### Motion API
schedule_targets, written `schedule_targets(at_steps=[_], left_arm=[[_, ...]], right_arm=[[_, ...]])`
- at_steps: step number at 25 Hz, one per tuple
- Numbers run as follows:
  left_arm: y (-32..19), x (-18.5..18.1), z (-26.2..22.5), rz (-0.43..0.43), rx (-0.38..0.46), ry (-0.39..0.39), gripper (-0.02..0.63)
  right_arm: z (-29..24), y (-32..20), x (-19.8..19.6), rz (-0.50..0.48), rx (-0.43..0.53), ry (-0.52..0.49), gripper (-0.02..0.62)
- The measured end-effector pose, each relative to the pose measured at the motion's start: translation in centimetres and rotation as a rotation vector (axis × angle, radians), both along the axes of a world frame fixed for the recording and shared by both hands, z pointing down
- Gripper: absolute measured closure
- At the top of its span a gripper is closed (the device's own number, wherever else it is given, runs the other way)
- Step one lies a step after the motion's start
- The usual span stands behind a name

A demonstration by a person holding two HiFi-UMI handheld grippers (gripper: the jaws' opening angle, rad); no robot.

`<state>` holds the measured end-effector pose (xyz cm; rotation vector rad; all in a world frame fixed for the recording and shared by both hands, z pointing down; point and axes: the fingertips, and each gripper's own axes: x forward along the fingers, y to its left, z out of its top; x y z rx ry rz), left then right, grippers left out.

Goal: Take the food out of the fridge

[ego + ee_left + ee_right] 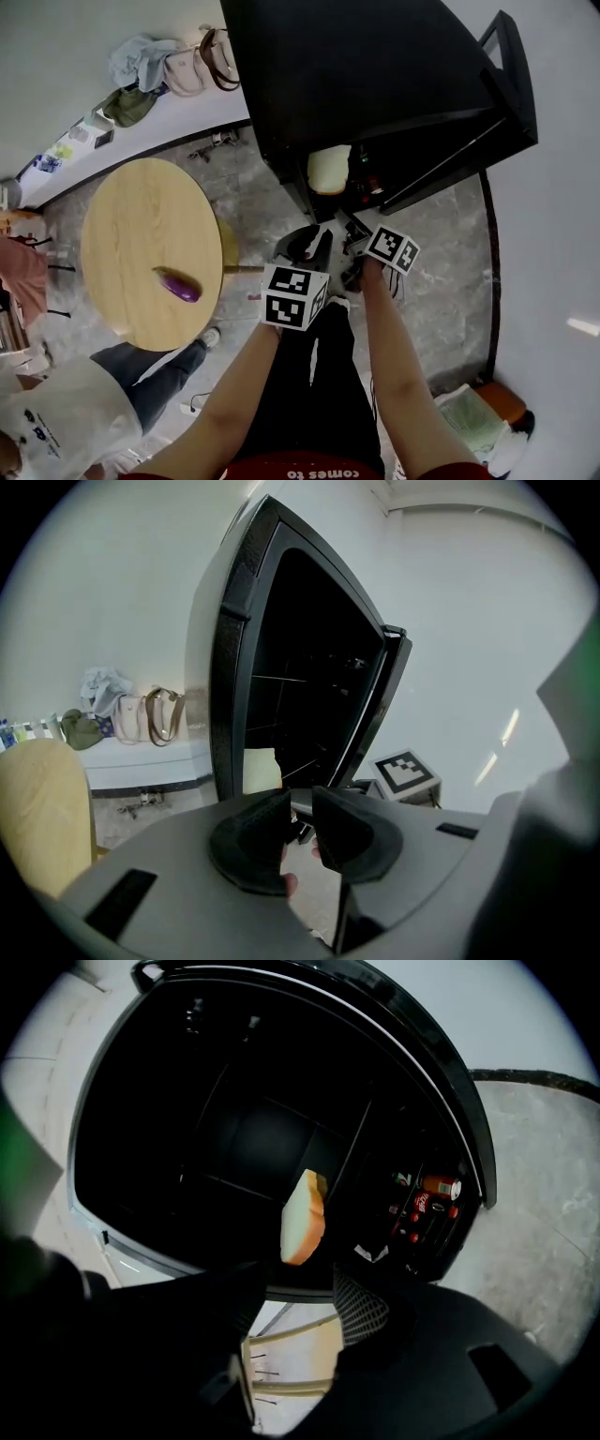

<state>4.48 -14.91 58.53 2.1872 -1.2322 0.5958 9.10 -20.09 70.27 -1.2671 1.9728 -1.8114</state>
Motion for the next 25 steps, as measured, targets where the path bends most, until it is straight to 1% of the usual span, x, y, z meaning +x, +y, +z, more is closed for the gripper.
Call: schedule_targets(at_steps=[4, 9, 12, 17, 21, 23, 25], left_arm=[[0.1, 0.3, 0.4, 0.015, -0.007, -0.019, 0.551], [-0.2, 0.3, 1.0, -0.001, -0.015, -0.015, 0.551], [-0.2, 0.6, 1.6, 0.006, -0.027, -0.022, 0.551], [-0.3, 0.8, 1.9, 0.012, -0.037, -0.022, 0.551], [-0.4, 0.6, 2.5, 0.01, -0.051, -0.022, 0.551], [-0.4, 0.5, 2.7, 0.013, -0.056, -0.024, 0.551], [-0.4, 0.4, 2.8, 0.016, -0.059, -0.026, 0.551]], right_arm=[[1.6, -2.1, 0.0, 0.038, -0.05, -0.078, 0.387], [1.6, -4.3, -0.5, 0.074, -0.047, -0.128, 0.387], [1.8, -5.2, -0.8, 0.077, -0.054, -0.116, 0.387], [2.9, -5.9, -1.2, 0.091, -0.109, -0.122, 0.387], [3.8, -5.8, -1.4, 0.062, -0.124, -0.08, 0.39], [3.6, -5.9, -1.6, 0.051, -0.107, -0.08, 0.408], [3.4, -6.1, -1.7, 0.056, -0.092, -0.086, 0.46]])
